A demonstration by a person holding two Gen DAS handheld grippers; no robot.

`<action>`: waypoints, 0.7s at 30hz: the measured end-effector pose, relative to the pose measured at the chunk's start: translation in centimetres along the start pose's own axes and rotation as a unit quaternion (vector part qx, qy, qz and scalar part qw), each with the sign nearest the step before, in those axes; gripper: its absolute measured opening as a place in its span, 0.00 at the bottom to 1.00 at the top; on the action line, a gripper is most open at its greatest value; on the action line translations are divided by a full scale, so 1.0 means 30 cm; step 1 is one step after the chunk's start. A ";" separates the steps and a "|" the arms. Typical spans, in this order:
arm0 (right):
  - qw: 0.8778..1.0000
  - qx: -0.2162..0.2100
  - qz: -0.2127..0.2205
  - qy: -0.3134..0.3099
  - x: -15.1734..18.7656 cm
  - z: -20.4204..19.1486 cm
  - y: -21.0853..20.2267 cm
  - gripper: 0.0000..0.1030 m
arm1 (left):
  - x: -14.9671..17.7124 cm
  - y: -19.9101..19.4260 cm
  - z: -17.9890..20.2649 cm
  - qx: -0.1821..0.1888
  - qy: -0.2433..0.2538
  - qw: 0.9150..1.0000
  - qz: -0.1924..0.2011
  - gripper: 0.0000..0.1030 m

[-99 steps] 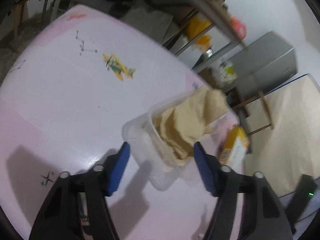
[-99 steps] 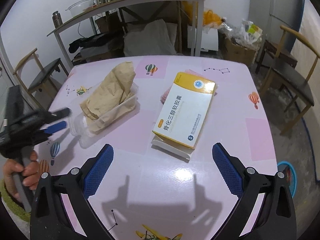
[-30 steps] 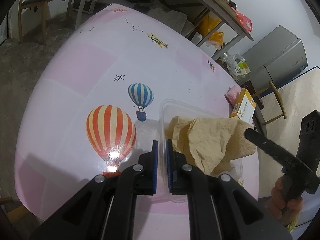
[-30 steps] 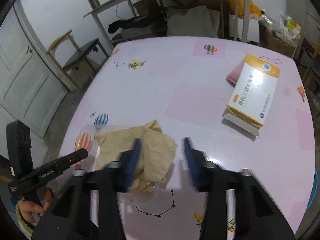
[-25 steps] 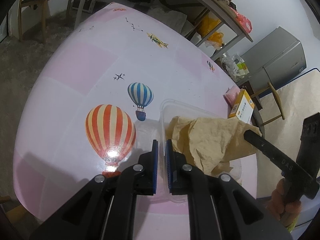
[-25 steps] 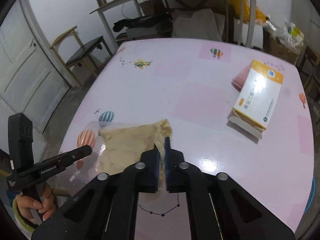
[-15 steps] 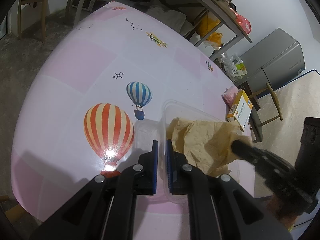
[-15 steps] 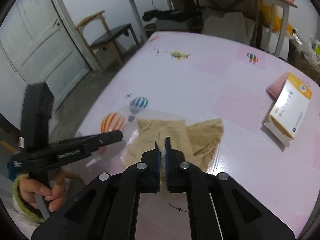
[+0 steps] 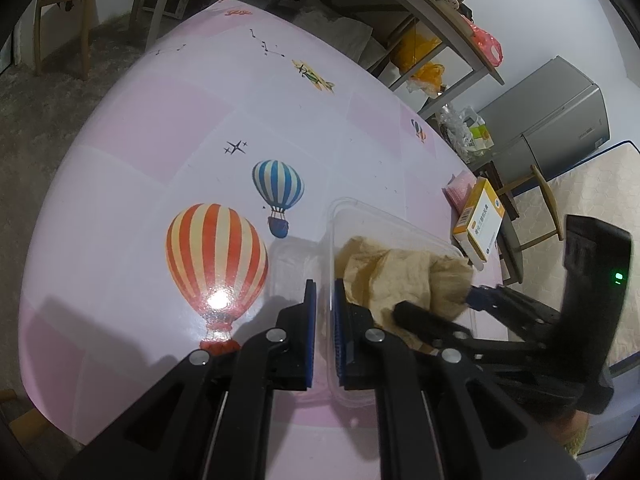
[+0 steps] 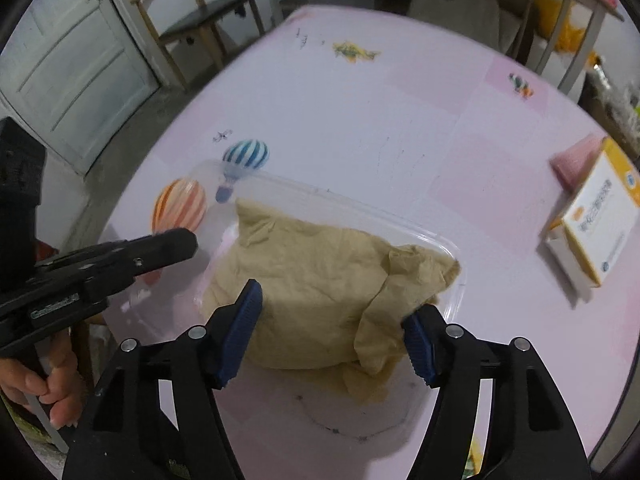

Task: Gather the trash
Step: 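Grasp the crumpled tan paper in the tray with the right tool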

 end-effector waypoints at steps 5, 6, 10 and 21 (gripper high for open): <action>0.998 0.032 -0.030 -0.040 0.003 -0.043 0.051 0.60 | 0.000 0.002 -0.008 0.006 -0.005 1.000 -0.003 0.08; 0.997 0.042 -0.033 -0.048 0.005 -0.051 0.059 0.59 | 0.001 0.002 -0.010 0.006 -0.005 1.000 -0.003 0.08; 0.997 0.038 -0.040 -0.048 0.008 -0.046 0.065 0.53 | 0.002 0.003 -0.024 0.012 -0.013 1.000 -0.007 0.08; 0.997 0.060 -0.033 -0.023 0.001 -0.008 0.049 0.12 | 0.006 -0.004 -0.023 0.015 -0.016 1.000 -0.007 0.08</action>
Point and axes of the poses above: each gripper's, at about its wrist camera, not at the fingertips, and y roughly the way its jaws point, z to its right, x to its underside, the point moved 1 cm from there along y, roughly the way its jaws point, and after that the axes turned 6 degrees about y, right-handed, at the moved point
